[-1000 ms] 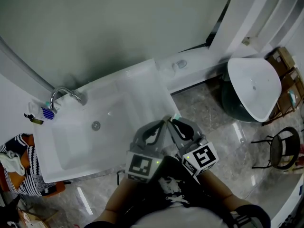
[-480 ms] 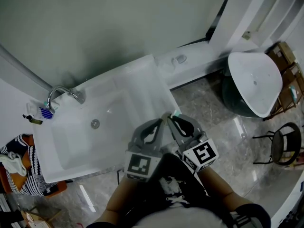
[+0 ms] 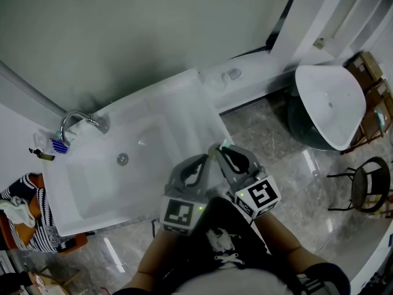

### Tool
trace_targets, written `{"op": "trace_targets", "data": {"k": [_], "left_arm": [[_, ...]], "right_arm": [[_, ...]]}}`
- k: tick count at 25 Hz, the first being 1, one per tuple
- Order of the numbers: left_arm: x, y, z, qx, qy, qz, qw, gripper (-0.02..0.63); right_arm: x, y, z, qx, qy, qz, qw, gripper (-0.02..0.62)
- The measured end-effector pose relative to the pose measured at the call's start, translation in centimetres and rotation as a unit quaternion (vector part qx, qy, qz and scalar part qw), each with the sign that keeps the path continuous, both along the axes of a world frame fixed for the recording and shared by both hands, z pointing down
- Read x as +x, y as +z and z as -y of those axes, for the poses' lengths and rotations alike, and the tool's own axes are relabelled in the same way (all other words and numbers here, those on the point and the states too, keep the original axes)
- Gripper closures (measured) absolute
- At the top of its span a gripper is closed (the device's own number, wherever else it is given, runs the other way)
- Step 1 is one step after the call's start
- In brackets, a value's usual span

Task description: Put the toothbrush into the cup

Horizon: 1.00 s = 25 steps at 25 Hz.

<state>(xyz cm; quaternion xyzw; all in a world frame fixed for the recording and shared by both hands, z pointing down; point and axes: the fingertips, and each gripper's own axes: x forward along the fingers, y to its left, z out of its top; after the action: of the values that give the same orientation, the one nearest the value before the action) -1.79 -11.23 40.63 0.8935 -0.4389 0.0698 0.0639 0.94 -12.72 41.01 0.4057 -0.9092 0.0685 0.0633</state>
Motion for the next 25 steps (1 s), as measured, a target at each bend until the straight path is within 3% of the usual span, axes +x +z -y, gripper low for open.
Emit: {"op": "trace_targets", "data": {"k": [25], "left_arm": [[0.2, 1.5, 0.2, -0.019, 0.002, 0.005, 0.9998, 0.606]], "right_arm": [[0.0, 3.7, 0.8, -0.015, -0.011, -0.022, 1.0, 0.565]]}}
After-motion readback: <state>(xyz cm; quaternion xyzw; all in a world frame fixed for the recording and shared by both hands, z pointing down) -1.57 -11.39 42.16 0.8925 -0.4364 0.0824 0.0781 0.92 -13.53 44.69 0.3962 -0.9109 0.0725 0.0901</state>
